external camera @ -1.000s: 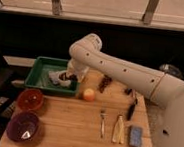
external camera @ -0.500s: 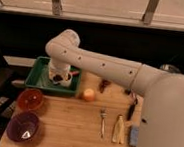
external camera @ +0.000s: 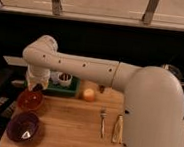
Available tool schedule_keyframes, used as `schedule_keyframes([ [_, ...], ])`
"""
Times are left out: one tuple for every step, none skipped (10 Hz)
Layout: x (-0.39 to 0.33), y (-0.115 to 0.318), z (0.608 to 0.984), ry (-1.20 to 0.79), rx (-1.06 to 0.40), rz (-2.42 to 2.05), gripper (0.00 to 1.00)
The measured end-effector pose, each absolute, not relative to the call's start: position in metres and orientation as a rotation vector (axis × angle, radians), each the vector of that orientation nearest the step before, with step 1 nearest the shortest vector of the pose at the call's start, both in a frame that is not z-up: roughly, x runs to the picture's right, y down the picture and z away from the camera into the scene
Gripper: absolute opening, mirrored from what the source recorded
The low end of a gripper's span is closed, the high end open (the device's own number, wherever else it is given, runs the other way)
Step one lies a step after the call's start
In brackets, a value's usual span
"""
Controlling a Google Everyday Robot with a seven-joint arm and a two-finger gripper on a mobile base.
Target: Place eraser in red bowl
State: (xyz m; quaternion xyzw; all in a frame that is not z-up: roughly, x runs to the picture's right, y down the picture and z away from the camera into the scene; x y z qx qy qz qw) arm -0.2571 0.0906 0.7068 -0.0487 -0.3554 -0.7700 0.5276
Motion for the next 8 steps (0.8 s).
schedule_keyframes([
  [-0.263,0.105,0.706,-0.891,-0.123,-1.843,0.14],
  [-0.266,0.117,0.707,-0.920,-0.131,-1.839,0.23],
  [-0.267,0.128,0.711,-0.945,-0.139,-1.825,0.34],
  [-0.269,0.134,0.716,-0.962,-0.145,-1.813,0.43],
  [-0.270,0.138,0.720,-0.980,-0.151,-1.795,0.53],
  [-0.271,0.141,0.725,-0.998,-0.157,-1.782,0.64],
  [-0.274,0.145,0.727,-1.014,-0.162,-1.777,0.72],
  [-0.276,0.149,0.730,-1.028,-0.170,-1.772,0.78],
])
